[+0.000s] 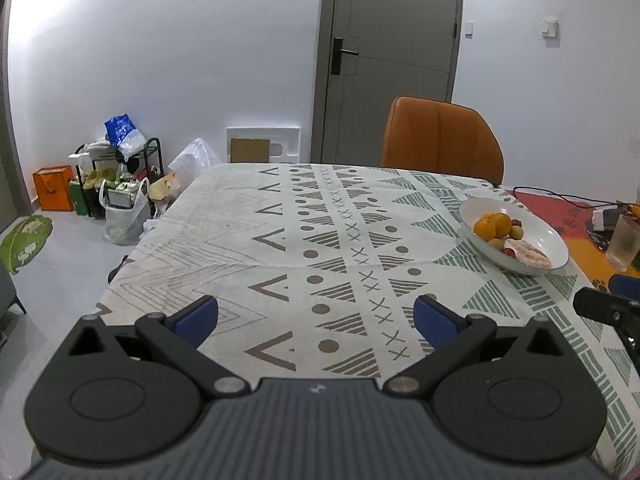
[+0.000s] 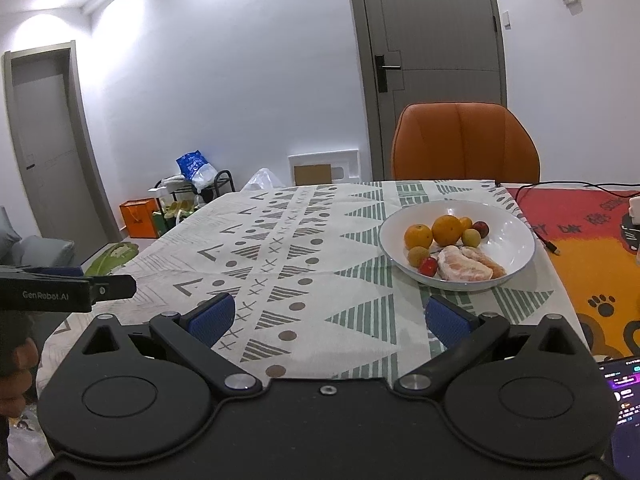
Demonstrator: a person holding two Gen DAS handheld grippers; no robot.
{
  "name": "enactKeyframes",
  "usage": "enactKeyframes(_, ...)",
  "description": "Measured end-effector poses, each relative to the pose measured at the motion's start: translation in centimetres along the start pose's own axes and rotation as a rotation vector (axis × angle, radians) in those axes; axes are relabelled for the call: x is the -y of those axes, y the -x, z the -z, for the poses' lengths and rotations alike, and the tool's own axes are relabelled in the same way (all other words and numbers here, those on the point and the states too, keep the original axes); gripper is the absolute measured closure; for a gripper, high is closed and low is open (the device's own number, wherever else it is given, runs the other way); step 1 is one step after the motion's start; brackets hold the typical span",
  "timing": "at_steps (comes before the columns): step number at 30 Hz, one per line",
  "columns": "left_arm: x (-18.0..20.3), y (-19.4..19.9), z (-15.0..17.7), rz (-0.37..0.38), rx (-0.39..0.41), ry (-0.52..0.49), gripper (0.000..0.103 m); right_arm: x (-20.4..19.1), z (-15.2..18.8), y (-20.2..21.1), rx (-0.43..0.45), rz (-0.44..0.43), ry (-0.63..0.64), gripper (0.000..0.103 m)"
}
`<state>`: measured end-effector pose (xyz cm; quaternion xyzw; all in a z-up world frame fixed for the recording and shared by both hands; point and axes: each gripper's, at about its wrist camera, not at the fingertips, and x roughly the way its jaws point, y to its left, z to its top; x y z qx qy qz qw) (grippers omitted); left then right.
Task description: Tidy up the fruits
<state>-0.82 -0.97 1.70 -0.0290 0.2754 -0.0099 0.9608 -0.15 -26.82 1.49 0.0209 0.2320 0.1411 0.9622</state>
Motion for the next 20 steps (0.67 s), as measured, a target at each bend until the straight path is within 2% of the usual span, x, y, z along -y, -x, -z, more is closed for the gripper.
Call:
enactKeyframes(8, -0.88, -0.05, -0.24, -0.026, -0.001, 0.033, 0.0, -0.04, 0.1, 0.0, -0.001, 0.002, 0.005, 0.0)
enactKeyframes(20, -0.13, -0.17, 0.01, -0.005, -0.006, -0.008, 0.0, 0.47, 0.35, -0.19, -0.007, 0.003, -0.005, 0.0)
